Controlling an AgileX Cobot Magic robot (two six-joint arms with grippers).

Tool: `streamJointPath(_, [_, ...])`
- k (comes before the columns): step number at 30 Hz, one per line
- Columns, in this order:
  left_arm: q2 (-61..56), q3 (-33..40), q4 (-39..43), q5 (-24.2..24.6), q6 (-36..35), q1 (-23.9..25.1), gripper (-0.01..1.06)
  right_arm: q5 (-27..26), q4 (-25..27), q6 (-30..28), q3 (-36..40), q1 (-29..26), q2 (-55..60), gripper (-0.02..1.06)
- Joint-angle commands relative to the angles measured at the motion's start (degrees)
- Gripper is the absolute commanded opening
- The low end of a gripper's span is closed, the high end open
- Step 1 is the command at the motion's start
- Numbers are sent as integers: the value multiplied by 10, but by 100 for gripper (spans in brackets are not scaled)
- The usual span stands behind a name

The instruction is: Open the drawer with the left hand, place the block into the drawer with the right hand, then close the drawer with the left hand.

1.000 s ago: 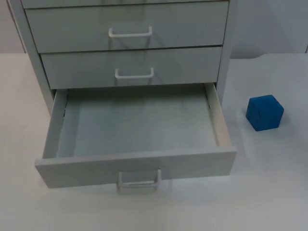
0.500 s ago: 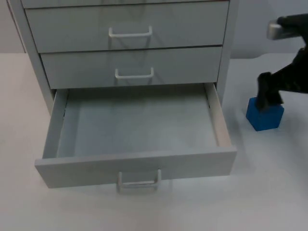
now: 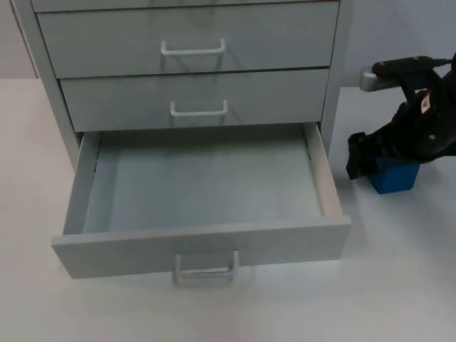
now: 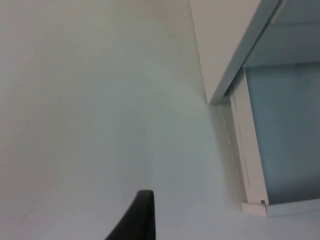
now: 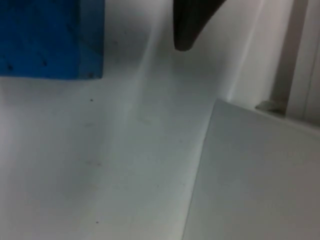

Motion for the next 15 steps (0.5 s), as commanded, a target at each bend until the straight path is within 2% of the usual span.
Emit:
streamJointPath(1, [-4,3,-8,-5,3,2,105,-12,-4,-1,-4,4,1,97])
streamJointPath(2, [-4,3,-8,-6,2,2,105,-13,-4,0,-4,4,3,90])
streamJointPath(5, [-4,3,-8,-6,4,2,105,-14,-4,9,-4,2,3,55])
streamJointPath(6, [-4,3,-8,-6,4,2,105,-14,-4,9,-4,2,3,55])
streamJointPath(9, [-4,3,-8,-6,4,2,105,-12,-4,9,-4,2,1,17])
streamJointPath(10, [-4,3,-8,-6,4,2,105,-12,-4,9,-4,2,1,17])
streamJointPath(11, [-4,3,-8,-6,7,2,105,-4,-4,9,-4,2,-2,4])
streamJointPath(12, [-4,3,-8,-7,6,2,105,8,-3,9,-4,2,-8,0])
streamJointPath(14, [-4,3,-8,-7,6,2,105,47,-2,9,-2,4,-32,0])
streamJointPath(15, [-4,3,-8,-7,6,2,105,47,-2,9,-2,4,-32,0])
